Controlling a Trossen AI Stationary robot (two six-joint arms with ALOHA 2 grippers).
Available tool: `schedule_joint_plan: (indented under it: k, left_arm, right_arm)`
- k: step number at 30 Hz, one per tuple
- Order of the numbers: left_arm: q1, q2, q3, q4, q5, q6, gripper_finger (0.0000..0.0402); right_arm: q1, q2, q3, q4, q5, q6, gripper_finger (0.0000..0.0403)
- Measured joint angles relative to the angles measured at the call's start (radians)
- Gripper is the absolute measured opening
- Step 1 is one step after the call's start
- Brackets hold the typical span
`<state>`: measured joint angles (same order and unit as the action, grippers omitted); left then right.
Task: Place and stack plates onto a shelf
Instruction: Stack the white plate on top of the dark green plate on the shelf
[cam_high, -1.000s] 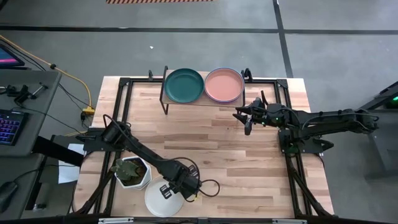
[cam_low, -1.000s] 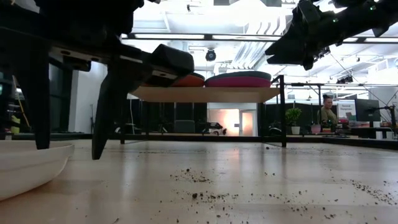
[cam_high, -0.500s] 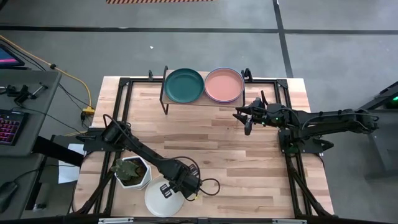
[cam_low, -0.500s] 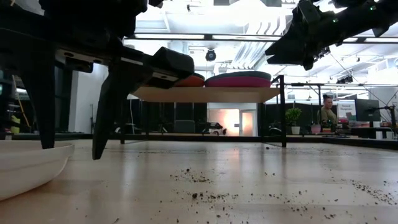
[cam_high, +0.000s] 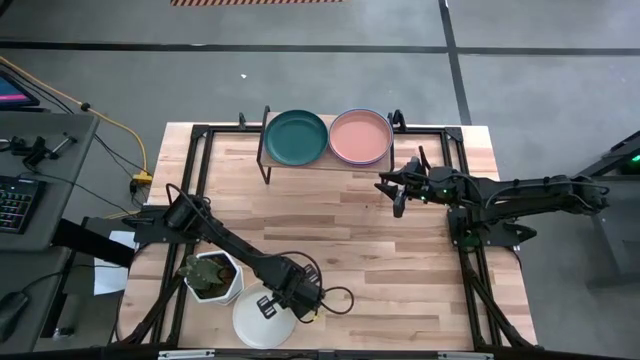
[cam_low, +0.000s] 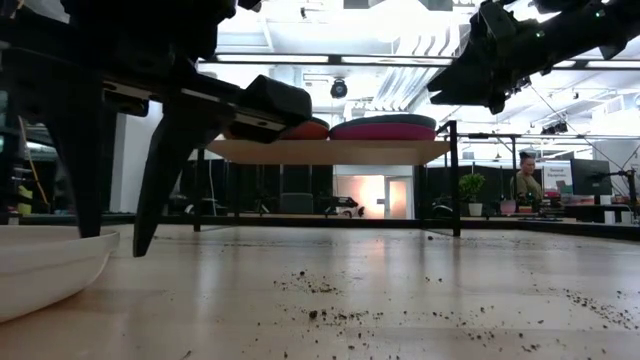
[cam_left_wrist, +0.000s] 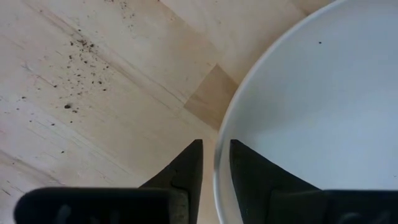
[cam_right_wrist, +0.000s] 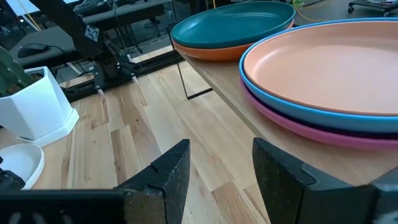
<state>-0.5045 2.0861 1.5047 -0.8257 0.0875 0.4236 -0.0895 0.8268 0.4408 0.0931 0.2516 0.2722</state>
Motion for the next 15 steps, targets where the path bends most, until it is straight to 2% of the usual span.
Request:
schedule_joint_plan:
  k: [15]
  left_arm:
    - [0.001, -0.001, 0.0, 0.0, 0.001, -0.003, 0.0004]
  right_arm:
    - [0.0, 0.0, 0.0, 0.0, 0.0, 0.0, 0.0156]
